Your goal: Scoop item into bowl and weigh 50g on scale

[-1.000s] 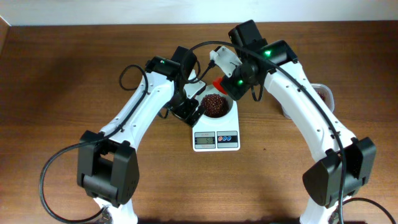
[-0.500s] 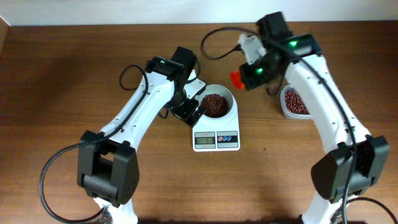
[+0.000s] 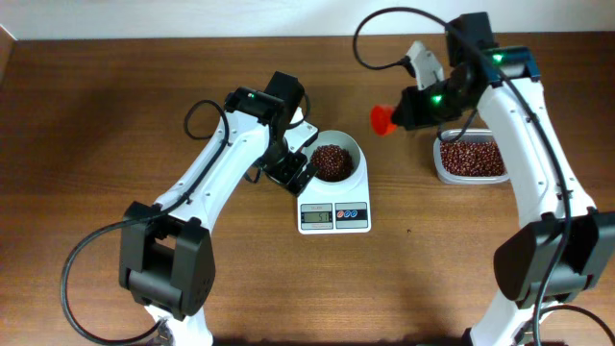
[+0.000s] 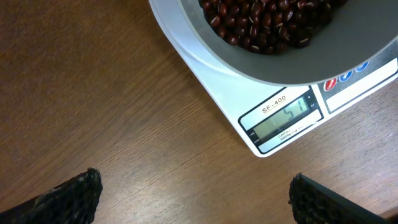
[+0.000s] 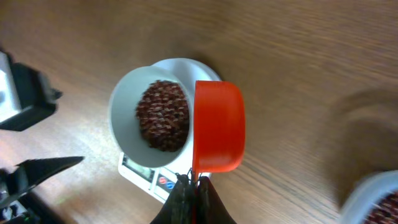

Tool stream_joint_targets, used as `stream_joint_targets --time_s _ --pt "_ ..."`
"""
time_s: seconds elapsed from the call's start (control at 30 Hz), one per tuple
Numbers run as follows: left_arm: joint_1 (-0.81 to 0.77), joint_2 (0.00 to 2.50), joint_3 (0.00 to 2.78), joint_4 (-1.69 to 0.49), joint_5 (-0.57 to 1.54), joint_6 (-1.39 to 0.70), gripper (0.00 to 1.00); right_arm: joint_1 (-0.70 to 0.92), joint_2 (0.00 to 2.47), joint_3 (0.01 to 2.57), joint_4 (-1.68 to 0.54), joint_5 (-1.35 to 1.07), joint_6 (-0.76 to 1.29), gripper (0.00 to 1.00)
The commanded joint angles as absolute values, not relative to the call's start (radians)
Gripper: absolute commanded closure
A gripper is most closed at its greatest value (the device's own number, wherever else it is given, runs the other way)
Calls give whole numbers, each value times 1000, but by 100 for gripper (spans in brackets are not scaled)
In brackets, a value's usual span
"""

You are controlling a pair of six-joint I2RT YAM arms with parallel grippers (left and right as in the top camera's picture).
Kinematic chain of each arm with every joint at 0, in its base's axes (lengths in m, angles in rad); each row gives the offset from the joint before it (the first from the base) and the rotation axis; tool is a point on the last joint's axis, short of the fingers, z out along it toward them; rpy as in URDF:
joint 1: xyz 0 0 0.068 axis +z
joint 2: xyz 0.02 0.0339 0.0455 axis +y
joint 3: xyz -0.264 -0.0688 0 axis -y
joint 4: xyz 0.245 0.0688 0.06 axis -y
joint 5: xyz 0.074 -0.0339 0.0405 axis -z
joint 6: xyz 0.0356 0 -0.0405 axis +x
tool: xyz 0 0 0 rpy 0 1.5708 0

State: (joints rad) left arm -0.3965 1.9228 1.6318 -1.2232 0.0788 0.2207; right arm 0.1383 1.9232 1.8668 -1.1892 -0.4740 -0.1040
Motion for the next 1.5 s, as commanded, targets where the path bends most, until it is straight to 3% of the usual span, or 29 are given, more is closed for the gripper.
stream_joint_targets --time_s 0.0,0.23,0.8,1.13,1.47 --pt "-400 1932 1635 -1224 83 226 1 218 1905 1883 -1217 -512 -100 96" --pt "-400 1932 1635 -1224 83 226 1 359 1914 1834 -1188 -400 -96 96" --pt "-400 1932 1635 -1224 83 226 1 361 2017 1688 -948 -354 -99 96" --pt "-400 1932 1635 -1224 83 226 1 419 2017 1688 -1048 -356 -96 96" --pt "-400 1932 1635 -1224 83 226 1 341 2017 1689 -1036 -698 -96 96"
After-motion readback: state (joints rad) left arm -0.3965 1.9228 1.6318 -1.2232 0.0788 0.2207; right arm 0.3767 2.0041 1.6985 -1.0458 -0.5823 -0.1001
